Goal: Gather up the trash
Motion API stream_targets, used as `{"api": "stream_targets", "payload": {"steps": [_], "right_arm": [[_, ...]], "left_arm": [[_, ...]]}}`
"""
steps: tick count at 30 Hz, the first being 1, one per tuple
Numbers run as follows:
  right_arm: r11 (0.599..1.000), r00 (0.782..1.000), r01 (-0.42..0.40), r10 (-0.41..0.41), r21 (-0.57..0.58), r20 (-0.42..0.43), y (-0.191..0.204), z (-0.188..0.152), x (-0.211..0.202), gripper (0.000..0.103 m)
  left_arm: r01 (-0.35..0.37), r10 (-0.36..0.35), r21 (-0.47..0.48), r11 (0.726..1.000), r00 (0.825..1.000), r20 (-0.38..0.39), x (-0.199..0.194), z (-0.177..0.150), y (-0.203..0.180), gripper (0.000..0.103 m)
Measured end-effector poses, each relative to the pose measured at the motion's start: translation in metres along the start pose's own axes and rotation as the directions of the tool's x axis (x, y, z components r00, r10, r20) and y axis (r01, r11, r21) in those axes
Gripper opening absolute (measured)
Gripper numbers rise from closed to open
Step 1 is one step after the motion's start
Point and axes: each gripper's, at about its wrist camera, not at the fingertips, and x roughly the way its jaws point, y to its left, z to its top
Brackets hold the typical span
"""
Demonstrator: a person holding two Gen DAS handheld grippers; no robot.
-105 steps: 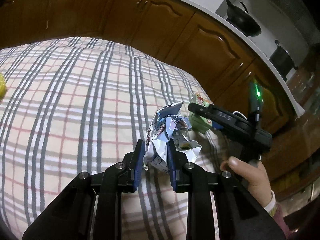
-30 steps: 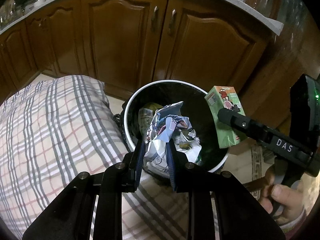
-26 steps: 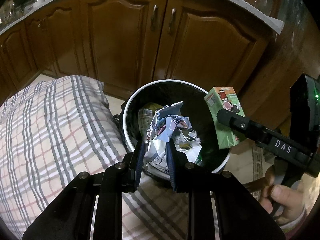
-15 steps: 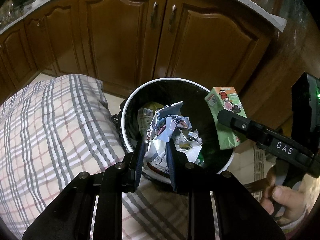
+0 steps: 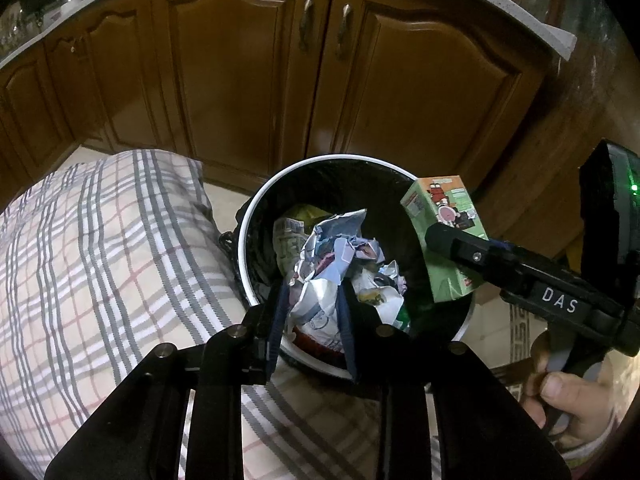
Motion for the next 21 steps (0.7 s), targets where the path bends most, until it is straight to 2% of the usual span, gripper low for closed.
{"api": "stream_targets", "payload": {"steps": [2,4,7,12,17,21], "right_arm": [[1.0,1.0,-0.003,0.003,0.001,-0.007,0.0,0.001,0.002,0.06],[1.0,1.0,-0.006,0.006,0.011,-0.008,-0.001,0.003,0.004,0.06],[1.0,1.0,-0.016,0.017,0.023,-0.009,-0.003,0.004,0.003,0.06],[0.999,0.999,-0.034,0.033,0.038,0.011,-0.003,0.0,-0.006,0.068],[0.997,0.997,-0.056,0.053,0.054,0.055,0.001,-0.008,-0.022,0.084],[0.997,0.994,-0.064,0.059,0.05,0.095,0.009,-0.017,-0.035,0.088]], "left_arm": [[-0.004,0.004,-0.002,1.0,1.0,0.002,0.0,0.001,0.0,0.034],[-0.007,0.008,-0.006,1.0,1.0,0.006,-0.001,0.001,0.001,0.047],[-0.015,0.016,-0.015,1.0,1.0,0.015,-0.006,-0.001,0.005,0.058],[-0.015,0.017,-0.035,0.999,0.999,0.043,-0.02,-0.006,0.012,0.062],[-0.024,0.03,-0.055,0.998,0.995,0.098,-0.043,-0.021,0.016,0.072],[-0.031,0.043,-0.089,0.996,0.99,0.136,-0.06,-0.038,0.023,0.077]]}}
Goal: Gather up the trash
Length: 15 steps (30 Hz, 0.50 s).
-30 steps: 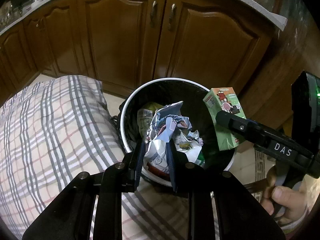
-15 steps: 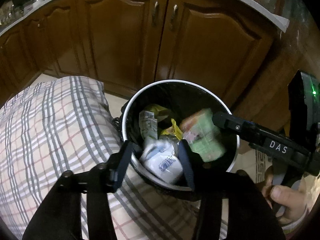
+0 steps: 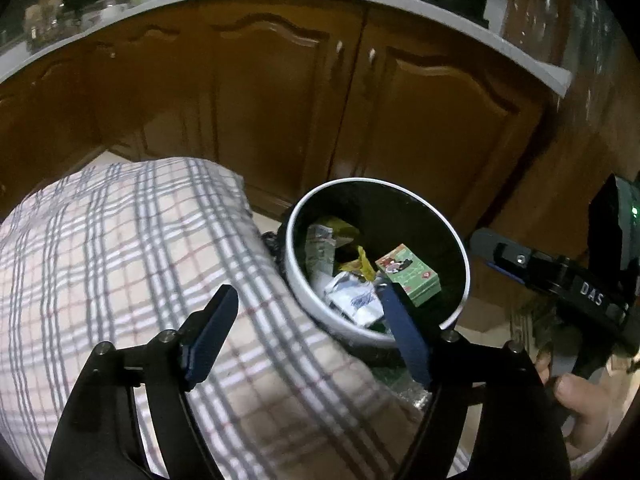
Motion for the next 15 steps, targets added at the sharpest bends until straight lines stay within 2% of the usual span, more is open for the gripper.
{"api": "stream_targets", "payload": {"steps": [15], "right_arm": [[0.998,0.998,-0.017,0.021,-0.065,0.062,0.046,-0.053,-0.033,0.092]], "left_arm": [[-0.068,0.074,-0.065,0.996,0.993,0.095,-0.062,-0.054,0.029,0.079]]}}
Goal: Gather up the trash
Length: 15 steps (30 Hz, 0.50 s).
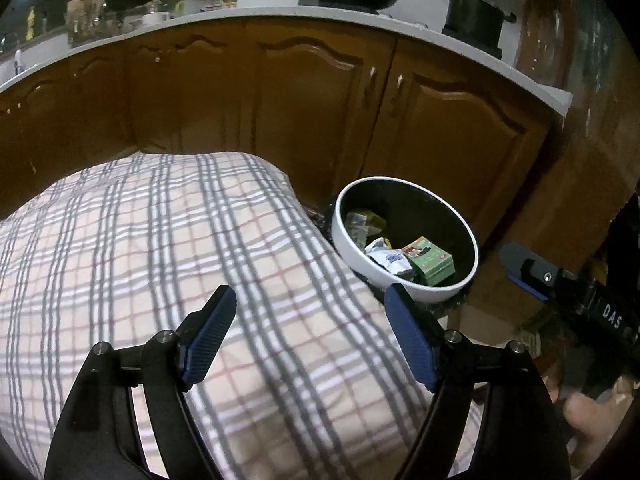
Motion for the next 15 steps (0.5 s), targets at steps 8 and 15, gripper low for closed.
{"api": "stream_targets", "payload": {"steps": [8,15], "right_arm": [[0.973,0.985,0.094,-0.06,-0.209,0.164,0.05,-0.035,-0.033,0.102],[0.934,0.956,0.153,-0.058,-0.323,0.286,0.074,-0.06,-0.058,0.103]], "left_arm": [[-0.081,0.077,0.019,0.997,0.985,0.154,-0.051,-0.028,0.009,0.096],[-0.136,0.127,0.017,0.991,0.956,0.266,-0.083,-0.06,0.019,0.102]]}}
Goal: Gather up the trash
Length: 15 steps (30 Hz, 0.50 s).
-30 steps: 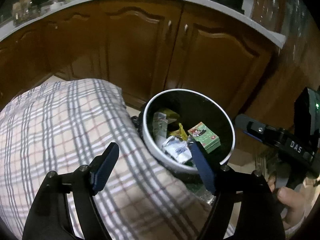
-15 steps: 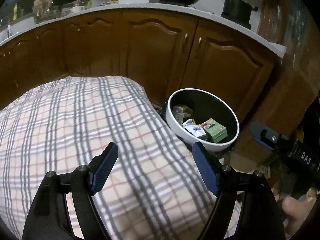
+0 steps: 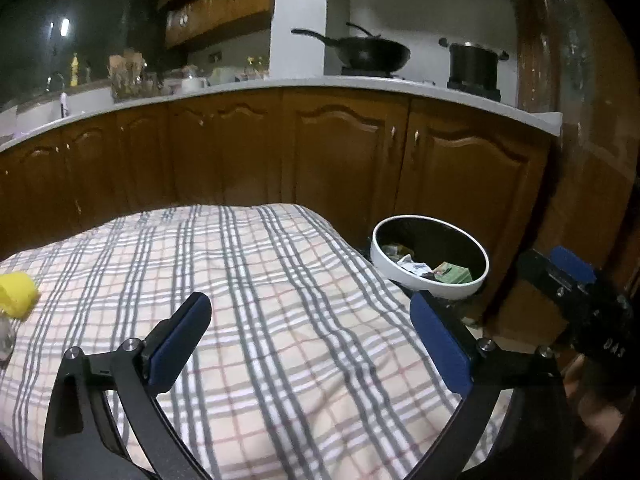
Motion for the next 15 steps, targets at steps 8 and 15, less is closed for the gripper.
{"api": "stream_targets", "payload": {"steps": [8,15], "right_arm": [[1.0,1.0,0.01,-0.01,-0.006,0.006,0.003,-0.015,-0.01,0.103],[1.0,0.999,0.009,-0.009,-0.01,0.032,0.007,-0.023,-0.022,0.103]], "left_arm": [[-0.031,0.031,-0.019,0.999,0.999,0.042,-0.019,-0.017,0.008,0.103],[-0.059,0.06,-0.014,0.998,0.996,0.068,-0.032,-0.023,0.008,0.103]]}}
